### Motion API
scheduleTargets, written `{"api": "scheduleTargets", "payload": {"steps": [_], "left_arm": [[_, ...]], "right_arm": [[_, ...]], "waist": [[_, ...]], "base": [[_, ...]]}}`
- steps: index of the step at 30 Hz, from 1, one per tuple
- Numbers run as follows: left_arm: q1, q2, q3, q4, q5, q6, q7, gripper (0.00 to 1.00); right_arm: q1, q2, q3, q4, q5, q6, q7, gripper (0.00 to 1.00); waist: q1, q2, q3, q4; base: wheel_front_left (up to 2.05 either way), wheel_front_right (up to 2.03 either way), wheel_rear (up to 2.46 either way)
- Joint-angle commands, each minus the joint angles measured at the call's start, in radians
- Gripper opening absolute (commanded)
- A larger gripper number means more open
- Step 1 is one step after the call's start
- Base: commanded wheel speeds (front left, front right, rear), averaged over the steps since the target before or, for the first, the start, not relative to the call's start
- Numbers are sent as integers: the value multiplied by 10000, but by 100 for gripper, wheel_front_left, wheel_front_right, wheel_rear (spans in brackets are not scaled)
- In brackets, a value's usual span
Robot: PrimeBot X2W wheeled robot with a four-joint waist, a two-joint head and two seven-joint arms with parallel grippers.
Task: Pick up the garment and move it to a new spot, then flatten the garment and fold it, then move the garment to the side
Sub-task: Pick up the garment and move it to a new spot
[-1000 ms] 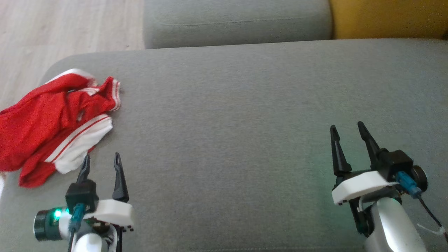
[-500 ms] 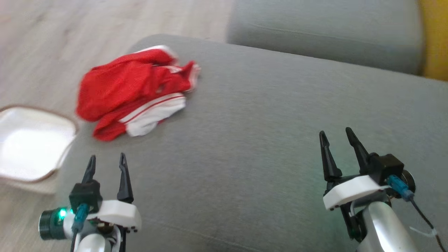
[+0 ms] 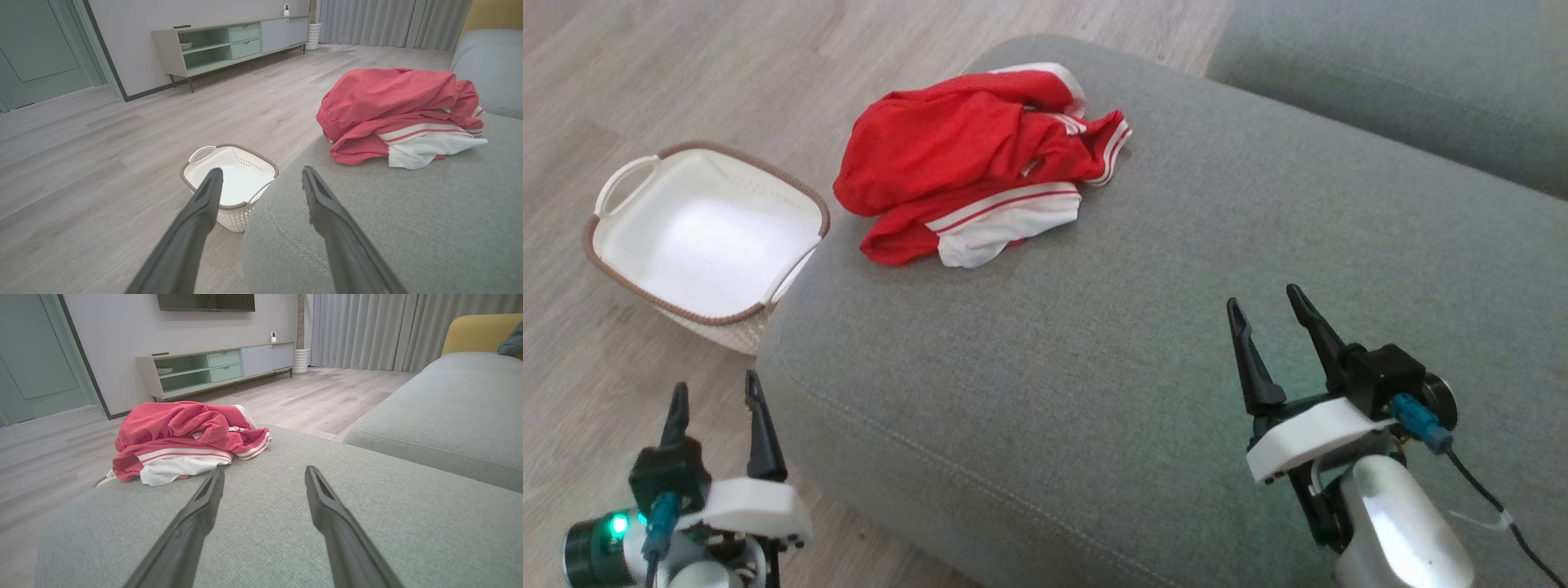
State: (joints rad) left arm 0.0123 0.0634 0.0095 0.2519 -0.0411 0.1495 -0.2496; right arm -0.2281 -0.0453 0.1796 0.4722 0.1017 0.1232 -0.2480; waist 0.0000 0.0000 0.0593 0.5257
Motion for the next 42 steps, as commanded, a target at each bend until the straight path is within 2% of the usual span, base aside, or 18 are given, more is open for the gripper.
{"api": "scheduleTargets", "payload": {"steps": [1, 5, 14, 19, 22, 28, 36, 37, 38, 39, 42], "left_arm": [[-619, 77, 390, -348, -58, -20, -122, 100], [-1084, 67, 512, -193, -197, -284, -122, 100], [-3361, 644, 1189, 741, -419, -1443, -122, 100], [-4655, 1011, 1358, 1726, -353, -1863, -122, 100], [-5386, 1221, 1538, 2435, -362, -1948, -122, 100], [-6373, 1608, 1796, 3994, -258, -1699, -122, 100], [-7173, 2167, 2113, 5060, -277, -1466, -122, 100], [-7238, 2194, 2123, 5208, -280, -1450, -122, 74], [-7301, 2220, 2131, 5346, -279, -1424, -122, 21], [-7362, 2241, 2126, 5467, -276, -1419, -122, 0], [-7527, 2368, 2011, 5435, -126, -1390, -122, 0]], "right_arm": [[-473, -49, 192, -270, -133, 75, -138, 100], [-530, -49, 77, -335, -432, 75, -138, 100], [-1210, -164, 220, -1060, -1242, 75, -138, 100], [-1533, -499, 218, -1371, -1381, 75, -138, 100], [-1681, -660, 225, -1551, -1405, 75, -138, 100], [-1931, -809, 253, -1731, -1414, 75, -138, 100], [-2059, -937, 209, -1932, -1409, 75, -138, 100], [-2065, -939, 153, -1948, -1407, 75, -138, 100], [-2066, -937, 105, -1959, -1405, 75, -138, 100], [-2071, -921, 59, -1965, -1402, 75, -138, 100], [-2071, -841, -48, -1962, -1377, 75, -138, 100]], "waist": [[0, 0, 221, 29], [0, 0, 518, -50], [0, 0, 2007, -1206], [0, 0, 2754, -1731], [0, 0, 3121, -1999], [0, 0, 3761, -2576], [0, 0, 4260, -3161], [0, 0, 4287, -3195], [0, 0, 4303, -3223], [0, 0, 4312, -3250], [0, 0, 4187, -3328]], "base": [[0, 0, 0], [0, 0, 0], [0, 0, 0], [0, 0, 0], [0, 0, 0], [0, 0, 0], [0, 0, 0], [0, 0, 0], [0, 0, 0], [0, 0, 0], [0, 0, 0]]}}
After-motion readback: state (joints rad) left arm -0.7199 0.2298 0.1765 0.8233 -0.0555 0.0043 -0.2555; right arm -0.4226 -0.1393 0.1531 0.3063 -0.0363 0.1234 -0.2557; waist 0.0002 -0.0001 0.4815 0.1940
